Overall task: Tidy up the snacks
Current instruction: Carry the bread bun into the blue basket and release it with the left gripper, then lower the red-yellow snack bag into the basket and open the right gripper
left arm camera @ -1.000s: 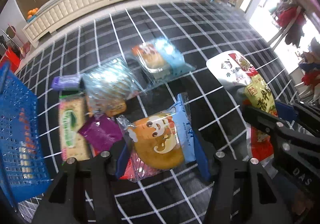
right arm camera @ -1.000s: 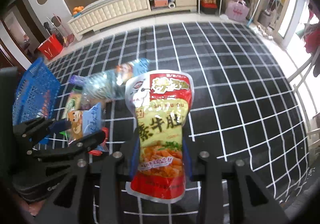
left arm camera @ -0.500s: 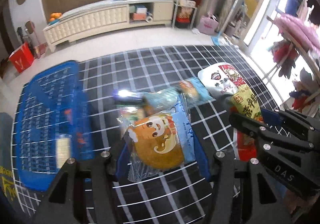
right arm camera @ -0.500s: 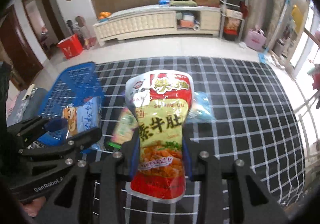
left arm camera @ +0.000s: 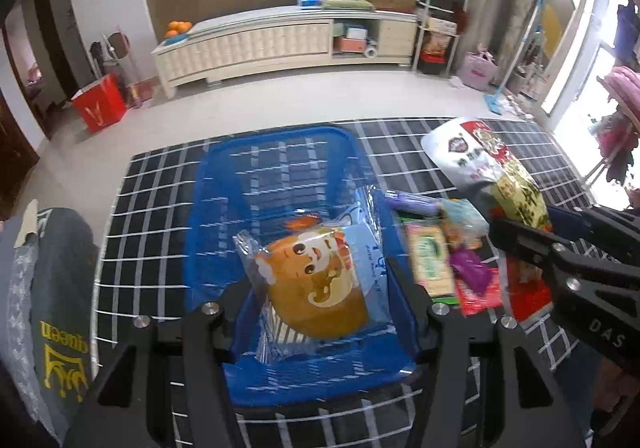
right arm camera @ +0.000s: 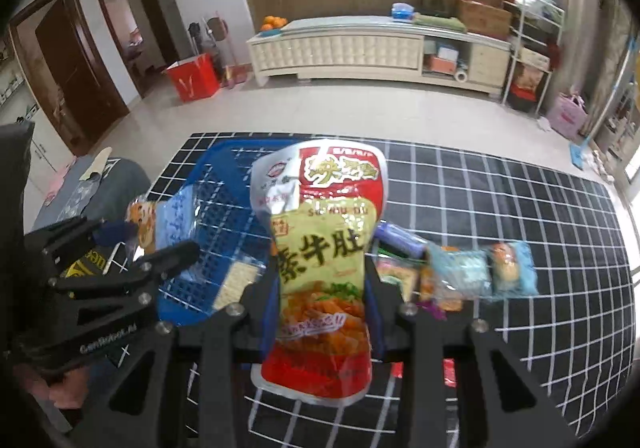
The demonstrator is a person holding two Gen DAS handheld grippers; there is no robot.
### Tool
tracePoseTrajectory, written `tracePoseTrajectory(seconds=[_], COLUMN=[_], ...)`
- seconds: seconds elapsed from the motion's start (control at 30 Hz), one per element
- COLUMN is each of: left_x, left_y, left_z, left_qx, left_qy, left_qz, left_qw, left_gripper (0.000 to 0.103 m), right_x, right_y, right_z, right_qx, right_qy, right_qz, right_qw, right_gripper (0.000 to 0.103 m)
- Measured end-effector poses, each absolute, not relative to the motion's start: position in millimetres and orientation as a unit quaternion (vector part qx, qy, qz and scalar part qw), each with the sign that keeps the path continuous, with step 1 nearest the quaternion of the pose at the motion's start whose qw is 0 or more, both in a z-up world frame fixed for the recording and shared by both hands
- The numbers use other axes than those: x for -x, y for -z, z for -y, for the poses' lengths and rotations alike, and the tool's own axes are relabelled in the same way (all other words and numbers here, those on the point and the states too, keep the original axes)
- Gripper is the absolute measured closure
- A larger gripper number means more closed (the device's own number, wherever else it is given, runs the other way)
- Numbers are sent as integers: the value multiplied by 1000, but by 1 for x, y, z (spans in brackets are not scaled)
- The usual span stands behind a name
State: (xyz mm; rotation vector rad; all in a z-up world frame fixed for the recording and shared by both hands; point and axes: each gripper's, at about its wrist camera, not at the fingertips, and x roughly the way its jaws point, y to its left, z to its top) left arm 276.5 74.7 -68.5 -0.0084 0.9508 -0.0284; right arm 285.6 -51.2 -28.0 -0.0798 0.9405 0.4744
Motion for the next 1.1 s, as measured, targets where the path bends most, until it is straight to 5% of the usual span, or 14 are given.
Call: tracePoseTrajectory(seconds=[0.57,0.7,1.1], left_x=[-340,-348,-329], left_y=[107,115,78], left_z=[-122,-122,-155], left_qx=[1,5,25], left_qy=[49,62,41], left_qz=[-500,-512,-492], left_qw=[864,857,869], left_gripper=[46,39,38], right_x=[-314,-316,-316], right_y=[48,48,39], right_z=[3,2,-25], right_qx=[66,64,59], right_qy=[-200,-198,-225], right_qz=[-476,-478,-485], right_qw=[854,853,843], right_gripper=[62,62,61])
